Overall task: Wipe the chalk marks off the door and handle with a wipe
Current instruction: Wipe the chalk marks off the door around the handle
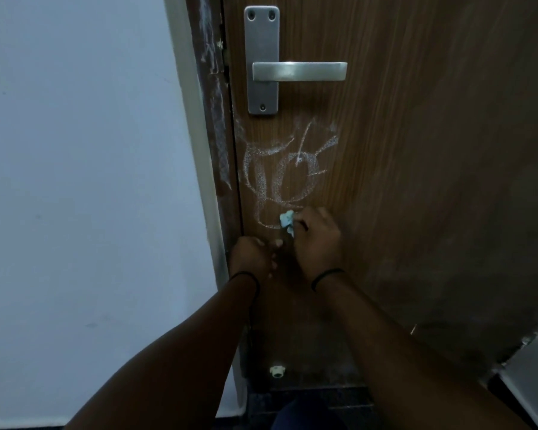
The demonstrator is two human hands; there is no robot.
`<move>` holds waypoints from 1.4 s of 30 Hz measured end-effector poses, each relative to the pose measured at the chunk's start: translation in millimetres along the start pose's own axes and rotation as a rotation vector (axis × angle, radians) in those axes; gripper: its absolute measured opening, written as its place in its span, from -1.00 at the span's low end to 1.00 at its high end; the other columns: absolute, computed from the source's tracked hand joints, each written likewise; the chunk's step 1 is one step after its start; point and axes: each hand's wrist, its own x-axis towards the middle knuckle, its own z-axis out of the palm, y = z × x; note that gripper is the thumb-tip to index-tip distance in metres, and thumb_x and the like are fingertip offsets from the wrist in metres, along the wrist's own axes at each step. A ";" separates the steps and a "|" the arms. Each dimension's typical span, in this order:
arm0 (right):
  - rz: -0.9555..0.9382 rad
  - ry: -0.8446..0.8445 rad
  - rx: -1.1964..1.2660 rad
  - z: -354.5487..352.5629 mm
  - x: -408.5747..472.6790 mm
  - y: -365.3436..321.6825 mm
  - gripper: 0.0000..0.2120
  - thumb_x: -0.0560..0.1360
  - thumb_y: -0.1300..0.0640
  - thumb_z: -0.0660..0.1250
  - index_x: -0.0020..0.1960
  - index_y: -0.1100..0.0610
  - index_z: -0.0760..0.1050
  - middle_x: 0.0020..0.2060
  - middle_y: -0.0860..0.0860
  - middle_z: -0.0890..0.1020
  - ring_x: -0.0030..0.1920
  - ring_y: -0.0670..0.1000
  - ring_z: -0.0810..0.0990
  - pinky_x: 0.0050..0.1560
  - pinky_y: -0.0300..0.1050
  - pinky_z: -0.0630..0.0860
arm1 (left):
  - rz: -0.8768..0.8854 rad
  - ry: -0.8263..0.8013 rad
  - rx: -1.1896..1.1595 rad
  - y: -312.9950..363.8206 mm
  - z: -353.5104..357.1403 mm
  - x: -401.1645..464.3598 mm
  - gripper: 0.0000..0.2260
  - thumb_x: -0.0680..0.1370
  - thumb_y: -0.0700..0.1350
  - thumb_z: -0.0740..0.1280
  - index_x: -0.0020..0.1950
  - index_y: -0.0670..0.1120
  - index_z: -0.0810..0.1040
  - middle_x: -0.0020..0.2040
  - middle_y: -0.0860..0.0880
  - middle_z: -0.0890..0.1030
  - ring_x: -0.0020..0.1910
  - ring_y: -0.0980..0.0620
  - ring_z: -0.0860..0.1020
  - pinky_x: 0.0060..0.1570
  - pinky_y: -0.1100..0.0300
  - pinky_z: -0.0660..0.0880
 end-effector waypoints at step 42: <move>-0.017 -0.188 -0.045 -43.2 31.9 -19.5 -0.90 0.49 0.31 0.33 -0.16 0.15 0.54 -0.11 -0.02 0.51 -0.14 -0.10 0.49 -0.09 -0.23 0.49 | 0.004 -0.106 0.044 40.3 -15.8 -6.1 -0.80 0.62 -0.14 0.26 -0.19 -0.10 0.53 -0.19 -0.16 0.68 -0.28 -0.10 0.66 -0.27 0.08 0.56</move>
